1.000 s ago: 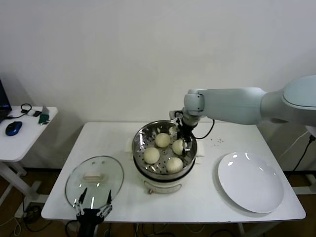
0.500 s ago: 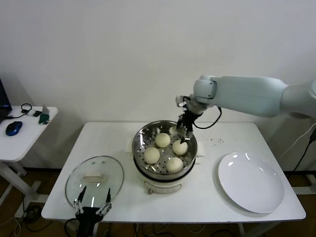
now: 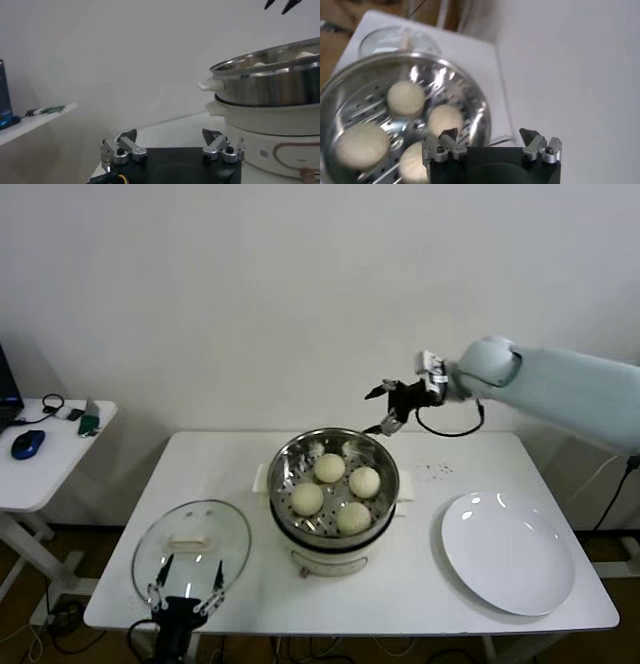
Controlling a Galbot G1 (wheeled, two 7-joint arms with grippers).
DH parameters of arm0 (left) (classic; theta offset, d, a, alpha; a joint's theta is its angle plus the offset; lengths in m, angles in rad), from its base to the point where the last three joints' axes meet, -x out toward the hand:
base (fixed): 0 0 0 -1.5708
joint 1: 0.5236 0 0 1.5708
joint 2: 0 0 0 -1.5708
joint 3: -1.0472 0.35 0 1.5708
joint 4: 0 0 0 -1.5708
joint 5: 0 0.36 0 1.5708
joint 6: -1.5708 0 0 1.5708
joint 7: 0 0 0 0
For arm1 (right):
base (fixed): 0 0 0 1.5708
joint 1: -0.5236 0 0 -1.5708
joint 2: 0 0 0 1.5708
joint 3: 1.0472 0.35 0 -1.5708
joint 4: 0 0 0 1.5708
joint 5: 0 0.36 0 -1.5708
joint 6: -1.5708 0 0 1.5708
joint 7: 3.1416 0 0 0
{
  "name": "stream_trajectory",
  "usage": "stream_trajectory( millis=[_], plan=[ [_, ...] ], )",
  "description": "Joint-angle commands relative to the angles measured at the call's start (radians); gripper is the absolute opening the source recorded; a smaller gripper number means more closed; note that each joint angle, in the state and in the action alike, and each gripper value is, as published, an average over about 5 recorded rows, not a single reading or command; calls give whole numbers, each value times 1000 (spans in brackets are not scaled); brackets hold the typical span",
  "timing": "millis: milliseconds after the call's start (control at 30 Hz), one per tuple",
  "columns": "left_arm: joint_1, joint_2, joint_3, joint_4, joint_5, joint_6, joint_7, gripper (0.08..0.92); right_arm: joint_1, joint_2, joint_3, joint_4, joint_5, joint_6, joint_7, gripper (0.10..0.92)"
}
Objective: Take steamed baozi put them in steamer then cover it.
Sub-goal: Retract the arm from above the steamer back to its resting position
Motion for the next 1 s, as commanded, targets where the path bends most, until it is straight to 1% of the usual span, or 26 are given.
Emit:
stream_trajectory(
  millis=[33, 167, 267, 400, 567, 733, 1000],
  plan=[
    [-42, -5, -4, -36, 77, 35, 19, 823, -611, -311, 687, 133, -76, 147, 290, 823],
    [-43, 3, -10, -59, 134, 60, 34, 823, -848, -318, 943, 166, -115, 167, 369, 823],
    [-36, 5, -9, -75, 158, 76, 38, 823, -1065, -292, 1198, 204, -132, 165, 411, 823],
    [-34, 5, -12, -87, 216, 98, 34, 823, -1356, -223, 1515, 279, -179, 135, 447, 823],
    [-32, 11, -32, -101, 366, 134, 12, 823, -1617, -100, 1787, 352, -226, 67, 493, 823],
    [-35, 20, -60, -112, 590, 157, -2, 823, -1796, 25, 1959, 404, -276, 19, 509, 823],
    [-40, 44, -88, -98, 979, 169, -7, 823, -1963, 165, 2075, 436, -320, 39, 477, 823]
  ],
)
